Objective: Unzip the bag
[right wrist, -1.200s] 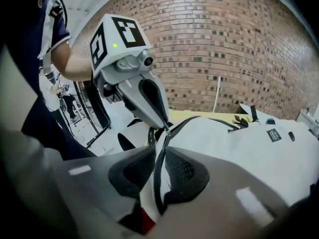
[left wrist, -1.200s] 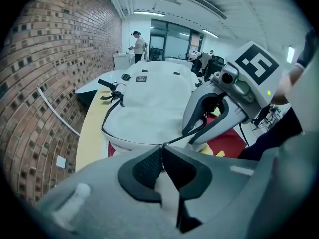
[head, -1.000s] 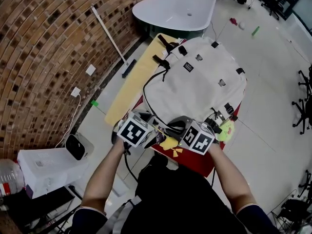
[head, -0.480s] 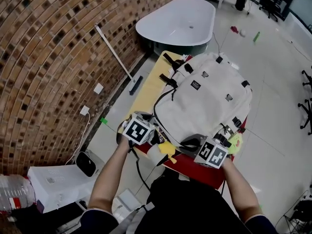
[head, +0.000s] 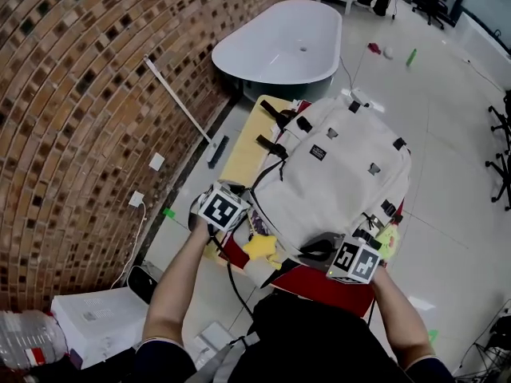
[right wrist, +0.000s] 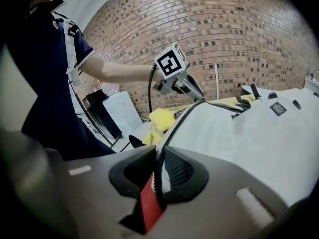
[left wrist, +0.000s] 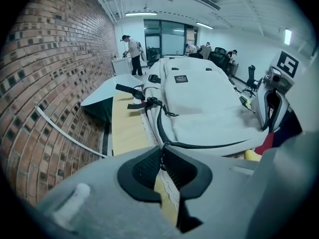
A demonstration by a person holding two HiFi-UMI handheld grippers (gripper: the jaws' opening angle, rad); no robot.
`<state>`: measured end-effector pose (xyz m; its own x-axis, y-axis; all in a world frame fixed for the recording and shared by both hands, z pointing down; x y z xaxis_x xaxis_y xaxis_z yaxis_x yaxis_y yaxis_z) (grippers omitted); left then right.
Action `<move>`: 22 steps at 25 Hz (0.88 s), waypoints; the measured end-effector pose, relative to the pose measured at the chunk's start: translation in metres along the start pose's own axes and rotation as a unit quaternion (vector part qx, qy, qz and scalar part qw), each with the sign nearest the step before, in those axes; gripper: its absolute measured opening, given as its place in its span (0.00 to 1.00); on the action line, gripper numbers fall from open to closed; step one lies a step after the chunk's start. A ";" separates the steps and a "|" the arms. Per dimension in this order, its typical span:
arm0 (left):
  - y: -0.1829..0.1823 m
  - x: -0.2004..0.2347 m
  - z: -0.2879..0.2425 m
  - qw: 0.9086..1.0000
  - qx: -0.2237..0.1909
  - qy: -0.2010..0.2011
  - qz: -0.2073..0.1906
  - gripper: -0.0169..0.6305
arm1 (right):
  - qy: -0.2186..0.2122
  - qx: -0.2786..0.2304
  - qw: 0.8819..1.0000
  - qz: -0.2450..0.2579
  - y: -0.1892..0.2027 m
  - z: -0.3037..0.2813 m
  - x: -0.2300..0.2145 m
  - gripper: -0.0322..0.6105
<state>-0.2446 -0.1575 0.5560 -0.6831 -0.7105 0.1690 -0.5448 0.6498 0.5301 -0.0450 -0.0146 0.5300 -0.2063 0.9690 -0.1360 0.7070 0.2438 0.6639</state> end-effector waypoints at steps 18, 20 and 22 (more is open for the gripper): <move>-0.032 -0.013 0.015 0.989 0.025 0.078 -0.126 0.05 | 0.125 -0.050 0.963 -0.231 -0.097 -0.094 -0.078 0.41; -0.034 -0.015 0.014 0.986 0.034 0.087 -0.142 0.05 | 0.135 -0.038 0.960 -0.242 -0.092 -0.099 -0.080 0.30; -0.033 -0.012 0.010 0.981 0.055 0.080 -0.168 0.05 | 0.134 -0.038 0.961 -0.241 -0.090 -0.097 -0.080 0.19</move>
<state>-0.2228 -0.1679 0.5283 -0.3747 -0.9175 0.1334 -0.7815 0.3900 0.4870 -0.1580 -0.1180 0.5524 -0.6708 0.6971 -0.2531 0.4373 0.6475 0.6241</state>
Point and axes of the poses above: the fingertips, and each gripper's own axes: z backward along the fingers, x to its left, y out of its underside, the point moved 4 cm from there along z, backward along the fingers, and after that the axes turned 12 degrees about y, right-handed, at the moved point
